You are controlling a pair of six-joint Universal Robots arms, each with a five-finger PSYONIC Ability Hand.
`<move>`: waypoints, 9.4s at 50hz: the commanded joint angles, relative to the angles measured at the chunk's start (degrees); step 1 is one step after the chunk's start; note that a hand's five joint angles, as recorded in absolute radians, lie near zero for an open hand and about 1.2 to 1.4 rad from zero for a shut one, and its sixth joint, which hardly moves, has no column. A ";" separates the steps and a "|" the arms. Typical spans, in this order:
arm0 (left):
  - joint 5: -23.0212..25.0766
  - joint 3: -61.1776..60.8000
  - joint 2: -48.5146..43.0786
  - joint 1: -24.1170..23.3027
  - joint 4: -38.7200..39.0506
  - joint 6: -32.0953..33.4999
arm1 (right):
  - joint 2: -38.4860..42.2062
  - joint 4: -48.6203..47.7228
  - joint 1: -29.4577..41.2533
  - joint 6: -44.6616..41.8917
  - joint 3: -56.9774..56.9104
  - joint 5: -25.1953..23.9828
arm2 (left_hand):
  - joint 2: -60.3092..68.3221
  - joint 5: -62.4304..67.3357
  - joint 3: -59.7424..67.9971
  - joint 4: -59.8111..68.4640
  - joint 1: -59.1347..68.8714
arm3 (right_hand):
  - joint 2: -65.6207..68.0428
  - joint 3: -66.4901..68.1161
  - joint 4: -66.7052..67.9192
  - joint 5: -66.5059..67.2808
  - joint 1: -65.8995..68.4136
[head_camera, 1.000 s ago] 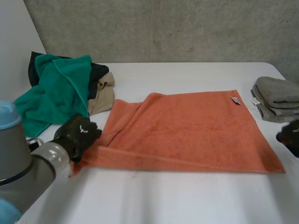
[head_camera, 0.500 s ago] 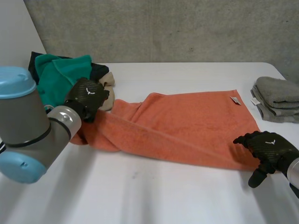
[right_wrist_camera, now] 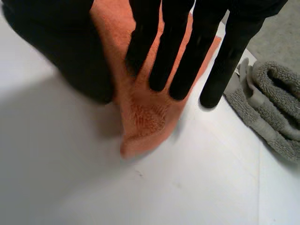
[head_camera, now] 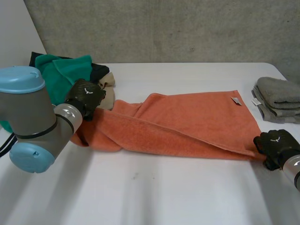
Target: Fold the laundry.
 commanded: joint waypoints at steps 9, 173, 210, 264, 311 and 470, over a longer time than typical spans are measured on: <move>0.68 -9.95 11.97 -0.49 -8.32 0.16 | -18.67 10.04 -3.95 -3.78 -4.71 -1.18 | 11.28 12.63 11.52 11.13 14.58 | 15.94 17.09 17.11 17.22 16.62; 15.36 -22.36 13.67 10.93 -11.51 2.54 | -6.12 37.94 -11.51 -16.28 -23.53 -6.11 | 11.28 12.63 11.52 11.13 14.58 | 15.94 17.09 17.11 17.22 16.62; 2.53 22.12 -18.17 1.71 -4.64 -3.00 | 24.66 12.79 9.05 -4.50 -55.61 16.84 | -58.72 -57.37 -58.48 -58.87 -55.42 | -54.06 -52.91 -52.89 -52.78 -53.38; 8.50 -18.05 9.87 3.99 8.54 -8.63 | 8.92 2.07 -14.23 -1.33 -15.53 -6.37 | -58.72 -57.37 -58.48 -58.87 -55.42 | 15.94 17.09 17.11 17.22 16.62; 8.86 -19.72 13.39 3.64 8.46 -13.28 | 7.69 -0.04 -18.36 -1.86 -14.83 -11.30 | -58.72 -57.37 -58.48 -58.87 -55.42 | 15.94 17.09 17.11 17.22 16.62; -11.19 7.09 1.52 -15.27 -7.63 -25.50 | 11.39 9.64 35.07 14.50 -35.41 11.73 | -58.72 -57.37 -58.48 -58.87 -55.42 | -54.06 -52.91 -52.89 -52.78 -53.38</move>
